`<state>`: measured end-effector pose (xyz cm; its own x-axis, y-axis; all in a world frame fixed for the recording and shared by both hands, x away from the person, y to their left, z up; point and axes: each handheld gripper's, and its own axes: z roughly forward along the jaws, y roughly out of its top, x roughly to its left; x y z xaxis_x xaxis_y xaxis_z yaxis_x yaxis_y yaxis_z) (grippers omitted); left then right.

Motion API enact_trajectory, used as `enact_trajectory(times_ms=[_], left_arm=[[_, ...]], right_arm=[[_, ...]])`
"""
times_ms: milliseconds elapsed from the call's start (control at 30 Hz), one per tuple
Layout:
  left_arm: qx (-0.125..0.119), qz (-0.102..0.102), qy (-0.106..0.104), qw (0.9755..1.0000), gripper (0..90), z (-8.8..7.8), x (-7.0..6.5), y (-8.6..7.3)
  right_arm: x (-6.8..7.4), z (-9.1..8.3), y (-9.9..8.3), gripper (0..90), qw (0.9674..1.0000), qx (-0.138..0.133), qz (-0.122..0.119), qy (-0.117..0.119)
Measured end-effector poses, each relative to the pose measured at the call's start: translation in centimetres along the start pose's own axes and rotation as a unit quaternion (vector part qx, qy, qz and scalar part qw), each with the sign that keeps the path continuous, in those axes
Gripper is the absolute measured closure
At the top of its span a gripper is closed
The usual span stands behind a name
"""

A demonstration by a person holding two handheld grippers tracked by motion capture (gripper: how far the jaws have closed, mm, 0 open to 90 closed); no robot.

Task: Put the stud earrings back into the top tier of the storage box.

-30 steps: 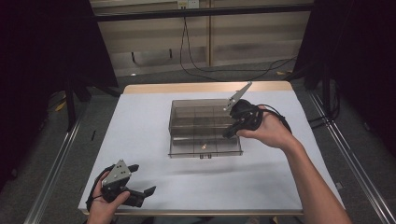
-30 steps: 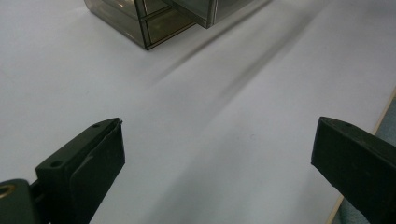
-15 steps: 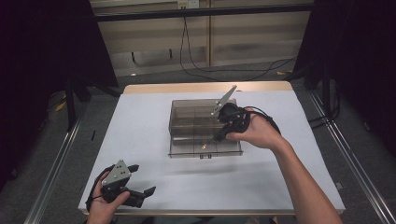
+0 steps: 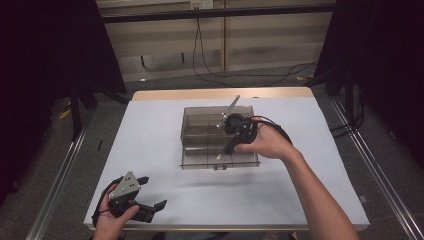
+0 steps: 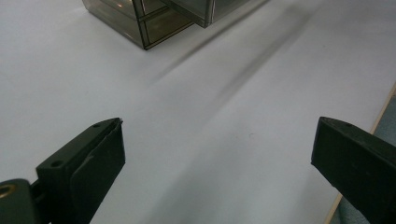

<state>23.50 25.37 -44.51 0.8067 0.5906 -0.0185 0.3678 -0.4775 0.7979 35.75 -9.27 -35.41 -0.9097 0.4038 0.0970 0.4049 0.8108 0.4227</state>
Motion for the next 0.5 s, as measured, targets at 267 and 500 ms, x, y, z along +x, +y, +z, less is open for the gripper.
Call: enact_trajectory(times_ms=[267, 500], left_arm=[[-0.002, -0.004, 0.001, 1.0000, 2.8, 0.0, 0.0, 0.0], [-0.003, -0.002, 0.002, 1.0000, 2.8, 0.0, 0.0, 0.0]], right_arm=[[0.2, 1.0, 0.6, 86.3, 0.9997, 0.021, -0.008, 0.005], [0.3, 2.0, 1.0, 86.2, 0.9988, 0.046, -0.012, 0.008]])
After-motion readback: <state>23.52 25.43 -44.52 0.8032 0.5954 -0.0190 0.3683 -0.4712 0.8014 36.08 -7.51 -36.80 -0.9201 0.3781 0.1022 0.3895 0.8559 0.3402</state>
